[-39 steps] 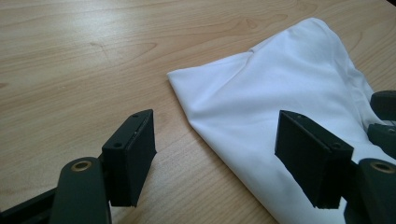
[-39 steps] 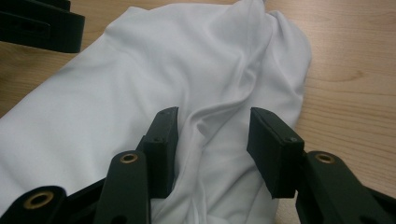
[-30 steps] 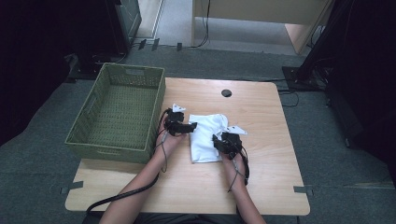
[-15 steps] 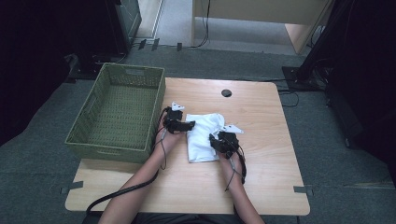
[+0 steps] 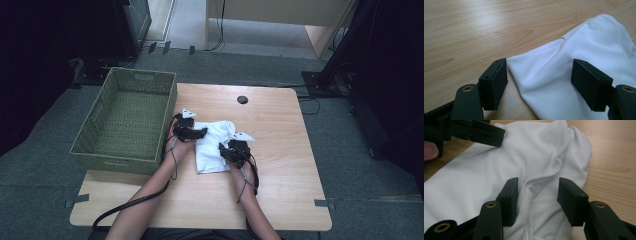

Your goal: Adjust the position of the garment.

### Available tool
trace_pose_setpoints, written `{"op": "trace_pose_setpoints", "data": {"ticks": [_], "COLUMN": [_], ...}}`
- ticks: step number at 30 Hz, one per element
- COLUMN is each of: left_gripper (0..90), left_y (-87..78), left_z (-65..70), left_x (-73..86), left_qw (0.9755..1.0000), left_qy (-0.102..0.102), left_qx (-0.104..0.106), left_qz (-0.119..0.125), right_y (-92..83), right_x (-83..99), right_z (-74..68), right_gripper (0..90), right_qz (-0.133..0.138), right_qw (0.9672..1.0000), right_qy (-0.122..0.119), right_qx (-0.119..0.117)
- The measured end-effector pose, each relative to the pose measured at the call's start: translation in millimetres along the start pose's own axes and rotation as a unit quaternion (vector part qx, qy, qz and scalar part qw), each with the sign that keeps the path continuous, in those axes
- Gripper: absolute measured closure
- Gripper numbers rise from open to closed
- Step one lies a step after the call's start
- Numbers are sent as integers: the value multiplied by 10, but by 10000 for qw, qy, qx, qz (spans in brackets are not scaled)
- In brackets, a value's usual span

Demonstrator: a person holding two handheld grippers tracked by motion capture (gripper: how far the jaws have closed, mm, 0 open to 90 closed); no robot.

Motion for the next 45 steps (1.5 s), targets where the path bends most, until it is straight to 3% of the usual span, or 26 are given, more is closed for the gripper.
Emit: {"op": "trace_pose_setpoints", "data": {"ticks": [3,6,11,17,27,36,41,45], "left_gripper": [302,312,423,529,640,668,682,684], "left_y": [4,4,-14,-18,-22,-22,-22,-23], "left_z": [2,23,-1,-6,-17,-17,-16,-16], "left_x": [2,18,14,10,8,8,8,9], "left_qw": [10000,9992,9994,9995,9998,9999,9999,9999], "left_qy": [78,363,280,253,109,82,41,38], "left_qx": [-50,-167,-213,-169,-174,-149,-132,-128], "left_qz": [-22,-92,-37,-11,18,22,25,26], "right_y": [29,62,71,47,-217,-281,-280,-264], "right_x": [-15,-31,-36,-45,-124,-48,26,81], "right_z": [-28,-58,-69,-99,-76,-151,-222,-257], "right_gripper": [519,513,492,378,336,315,315,291], "right_qz": [6,6,1,42,260,206,76,-28], "right_qw": [10000,10000,9999,9984,9964,9952,9933,9925], "right_qy": [-19,-60,-39,-186,-201,-339,-350,-478], "right_qx": [-21,-46,-116,-529,-777,-897,-1102,-1126]}}
Point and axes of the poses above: each handheld gripper's, and its own axes: y roughly forward along the jaws, x roughly out of its underside, z roughly to its right, the point moved 8 cm from there along y, roughly forward along the jaws, and after that the axes turned 8 degrees about z, right-handed, at the moved point
